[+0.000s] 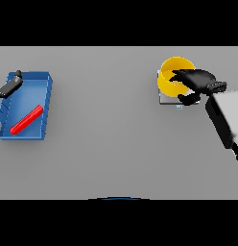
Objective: Pick up the red beaker and tilt it to pour out 1 green nut into yellow bowl. Pick up the yellow bowl and place it on the metallic measuring scale.
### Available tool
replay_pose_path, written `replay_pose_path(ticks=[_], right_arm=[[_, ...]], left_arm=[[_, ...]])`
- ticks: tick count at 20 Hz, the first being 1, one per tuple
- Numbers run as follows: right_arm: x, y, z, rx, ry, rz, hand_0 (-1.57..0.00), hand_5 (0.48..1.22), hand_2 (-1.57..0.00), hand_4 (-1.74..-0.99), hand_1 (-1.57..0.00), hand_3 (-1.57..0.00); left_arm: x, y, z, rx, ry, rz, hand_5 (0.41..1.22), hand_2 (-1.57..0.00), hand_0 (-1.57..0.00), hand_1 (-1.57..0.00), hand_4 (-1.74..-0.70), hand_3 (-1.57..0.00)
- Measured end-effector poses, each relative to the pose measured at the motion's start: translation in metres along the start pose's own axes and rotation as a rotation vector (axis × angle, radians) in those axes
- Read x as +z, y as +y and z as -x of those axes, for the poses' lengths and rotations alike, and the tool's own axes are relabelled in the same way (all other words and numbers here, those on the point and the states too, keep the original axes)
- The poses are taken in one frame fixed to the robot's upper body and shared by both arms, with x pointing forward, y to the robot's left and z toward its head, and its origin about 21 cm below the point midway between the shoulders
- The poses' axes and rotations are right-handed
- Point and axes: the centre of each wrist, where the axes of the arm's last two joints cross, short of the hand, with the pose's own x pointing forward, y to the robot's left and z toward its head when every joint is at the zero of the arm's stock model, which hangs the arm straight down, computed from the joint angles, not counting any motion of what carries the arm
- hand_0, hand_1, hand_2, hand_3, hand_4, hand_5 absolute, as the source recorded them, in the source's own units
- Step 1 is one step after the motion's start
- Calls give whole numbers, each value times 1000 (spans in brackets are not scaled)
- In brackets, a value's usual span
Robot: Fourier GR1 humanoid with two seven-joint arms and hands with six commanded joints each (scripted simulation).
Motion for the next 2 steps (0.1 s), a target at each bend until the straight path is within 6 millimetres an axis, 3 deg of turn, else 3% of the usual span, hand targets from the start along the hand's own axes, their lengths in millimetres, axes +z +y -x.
replay_pose_path(ticks=[2], right_arm=[[1, -2, 0, -7, 12, -15, -21, 738, -25, -1478, -19, -146]], left_arm=[[-1, -1, 1, 0, 4, 3, 665, 1, 1, 1, -726, 1]])
